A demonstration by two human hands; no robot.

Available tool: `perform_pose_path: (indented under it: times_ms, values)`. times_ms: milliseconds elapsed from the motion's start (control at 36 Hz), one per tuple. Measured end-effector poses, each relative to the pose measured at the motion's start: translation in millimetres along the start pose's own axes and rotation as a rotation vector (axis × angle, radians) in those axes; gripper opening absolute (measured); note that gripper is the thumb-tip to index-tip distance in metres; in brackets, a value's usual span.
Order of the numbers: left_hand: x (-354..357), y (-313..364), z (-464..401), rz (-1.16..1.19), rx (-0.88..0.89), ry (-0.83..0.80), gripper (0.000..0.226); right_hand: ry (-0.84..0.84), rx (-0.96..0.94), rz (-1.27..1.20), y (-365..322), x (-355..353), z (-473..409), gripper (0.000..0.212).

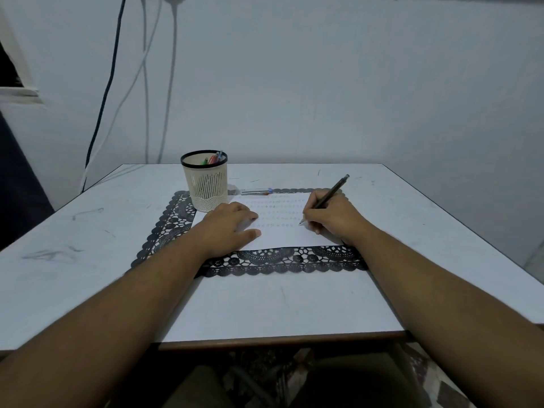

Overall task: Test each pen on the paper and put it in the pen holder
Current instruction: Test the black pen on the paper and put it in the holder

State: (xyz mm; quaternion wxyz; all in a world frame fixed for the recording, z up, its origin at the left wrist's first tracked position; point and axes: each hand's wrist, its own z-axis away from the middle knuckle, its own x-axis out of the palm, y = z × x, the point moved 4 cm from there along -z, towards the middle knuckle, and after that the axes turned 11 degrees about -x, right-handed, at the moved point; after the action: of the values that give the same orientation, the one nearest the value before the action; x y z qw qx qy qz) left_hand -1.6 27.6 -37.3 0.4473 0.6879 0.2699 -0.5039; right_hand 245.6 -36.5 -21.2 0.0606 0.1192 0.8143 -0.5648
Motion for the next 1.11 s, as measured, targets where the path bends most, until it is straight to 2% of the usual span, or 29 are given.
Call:
perform_pose_path:
  times_ms: [111, 194, 278, 361, 444, 583, 750, 917, 1111]
  values:
    - [0.8, -0.1, -0.5, -0.004, 0.013, 0.002, 0.065, -0.003, 0.006, -0.02, 0.5, 0.7, 0.4, 0.017]
    - [1.2, 0.8, 0.4, -0.007, 0.012, 0.0, 0.068, 0.003, 0.001, -0.012, -0.5, 1.2, 2.0, 0.015]
    - [2.0, 0.4, -0.2, -0.007, 0.014, 0.007, 0.058, 0.0, 0.006, -0.014, -2.9, 2.5, 2.4, 0.016]
    - [0.7, 0.7, 0.6, -0.01, 0.005, -0.001, 0.066, 0.01, 0.01, -0.007, -4.0, 3.3, 1.6, 0.017]
    - [-0.6, 0.4, 0.6, -0.018, 0.011, 0.009, 0.055, 0.023, 0.01, 0.012, -4.3, 3.5, 0.1, 0.016]
    - [-1.5, 3.3, 3.1, -0.015, 0.002, -0.012, 0.073, 0.013, 0.021, 0.057, -5.2, 0.9, 3.4, 0.018]
    - [-2.0, 3.0, 2.8, -0.011, 0.004, -0.017, 0.074, -0.002, 0.016, 0.081, -9.0, 2.1, 4.9, 0.015]
    - [-1.0, 3.5, 2.0, -0.021, 0.015, 0.006, 0.052, 0.015, 0.027, 0.101, -10.6, 2.1, 5.8, 0.015]
    - [-1.1, 2.5, 2.3, -0.005, 0.015, 0.001, 0.056, -0.018, 0.033, 0.095, -12.8, 3.7, 7.1, 0.015]
